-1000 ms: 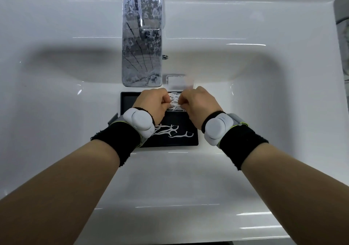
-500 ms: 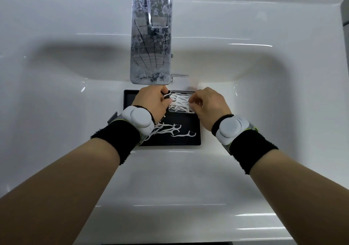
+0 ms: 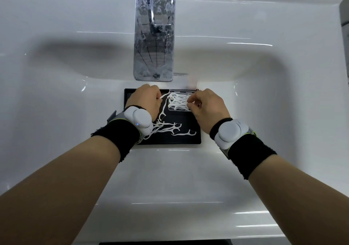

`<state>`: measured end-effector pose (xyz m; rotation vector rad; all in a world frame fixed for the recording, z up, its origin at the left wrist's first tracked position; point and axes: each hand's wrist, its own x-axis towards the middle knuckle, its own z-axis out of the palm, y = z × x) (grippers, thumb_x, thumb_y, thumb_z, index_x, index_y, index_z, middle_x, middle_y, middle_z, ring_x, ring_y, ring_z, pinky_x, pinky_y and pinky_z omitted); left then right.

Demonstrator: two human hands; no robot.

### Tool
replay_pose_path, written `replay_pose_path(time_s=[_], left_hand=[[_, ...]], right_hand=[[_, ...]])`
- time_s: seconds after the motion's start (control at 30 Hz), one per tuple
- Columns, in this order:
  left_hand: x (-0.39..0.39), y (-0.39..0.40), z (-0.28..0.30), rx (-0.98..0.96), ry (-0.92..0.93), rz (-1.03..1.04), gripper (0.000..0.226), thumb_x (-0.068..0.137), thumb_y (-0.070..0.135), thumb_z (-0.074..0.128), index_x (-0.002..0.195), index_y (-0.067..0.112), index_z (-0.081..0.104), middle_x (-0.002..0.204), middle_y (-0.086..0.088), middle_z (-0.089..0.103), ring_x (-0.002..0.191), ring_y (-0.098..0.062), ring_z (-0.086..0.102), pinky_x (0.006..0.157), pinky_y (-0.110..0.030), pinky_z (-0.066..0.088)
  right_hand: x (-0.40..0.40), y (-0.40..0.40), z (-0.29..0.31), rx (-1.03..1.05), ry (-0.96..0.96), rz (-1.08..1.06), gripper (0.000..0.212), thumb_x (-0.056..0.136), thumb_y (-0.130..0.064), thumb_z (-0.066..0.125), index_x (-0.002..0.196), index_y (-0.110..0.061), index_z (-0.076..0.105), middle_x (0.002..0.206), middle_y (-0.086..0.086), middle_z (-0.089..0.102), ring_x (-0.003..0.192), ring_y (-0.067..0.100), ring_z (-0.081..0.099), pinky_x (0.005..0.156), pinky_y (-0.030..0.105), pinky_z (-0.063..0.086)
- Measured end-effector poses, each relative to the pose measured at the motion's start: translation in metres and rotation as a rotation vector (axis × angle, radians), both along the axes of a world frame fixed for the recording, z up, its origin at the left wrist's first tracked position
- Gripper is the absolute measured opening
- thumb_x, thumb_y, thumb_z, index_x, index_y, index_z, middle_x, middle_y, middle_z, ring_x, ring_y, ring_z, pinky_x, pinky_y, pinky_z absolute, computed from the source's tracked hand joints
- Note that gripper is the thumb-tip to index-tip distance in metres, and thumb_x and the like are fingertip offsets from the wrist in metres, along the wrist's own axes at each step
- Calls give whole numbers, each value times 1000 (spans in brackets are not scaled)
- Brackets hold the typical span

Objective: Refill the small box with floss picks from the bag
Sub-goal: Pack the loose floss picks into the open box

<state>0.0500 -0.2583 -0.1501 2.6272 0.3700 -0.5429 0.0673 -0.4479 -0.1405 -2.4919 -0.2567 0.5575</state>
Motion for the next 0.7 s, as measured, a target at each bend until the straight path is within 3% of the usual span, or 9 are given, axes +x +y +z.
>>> replay_pose_path(time_s=[0.17, 0.3, 0.4, 0.53, 0.63, 0.7], left_hand=[[-12, 11, 7, 2, 24, 14, 14, 88, 30, 60, 89, 18, 66, 99, -6, 62, 93, -29, 59, 84, -40, 50], [-26, 11, 9, -10, 66, -77, 13, 86, 35, 62, 89, 22, 66, 99, -1, 56, 94, -24, 57, 83, -38, 50], [-31, 12, 6, -34, 75, -119, 9, 85, 30, 65, 92, 24, 65, 103, -1, 53, 99, -24, 54, 86, -40, 49], [-38, 23, 7, -44, 107, -192, 10, 86, 23, 64, 96, 24, 68, 106, -3, 52, 103, -26, 54, 88, -41, 49], [-45, 31, 10, -22, 122, -251, 16, 89, 21, 61, 103, 22, 67, 111, -6, 55, 107, -27, 52, 88, -39, 48], [-52, 38, 11, -10, 81, -247, 20, 89, 22, 61, 108, 21, 65, 114, -5, 55, 112, -26, 47, 90, -38, 46]], right_hand=[[-6, 4, 0, -51, -14, 74, 13, 90, -30, 60, 97, -21, 66, 92, -2, 53, 91, 18, 51, 78, 29, 42], [-10, 8, -1, -128, -8, 66, 14, 89, -32, 61, 96, -21, 66, 98, 2, 56, 98, 23, 52, 81, 34, 47], [-15, 14, 3, -72, -71, 93, 15, 90, -33, 59, 98, -22, 66, 93, -1, 55, 97, 23, 52, 82, 35, 46], [-26, 33, 11, -126, -16, 308, 27, 94, -35, 52, 119, -30, 61, 110, 1, 63, 106, 25, 56, 86, 35, 47], [-35, 47, 9, -275, -11, 426, 43, 97, -36, 45, 140, -36, 41, 123, 4, 64, 112, 30, 57, 82, 34, 45], [-42, 53, 5, -379, -14, 476, 48, 99, -37, 39, 146, -37, 29, 117, 11, 64, 105, 33, 59, 74, 34, 44]])
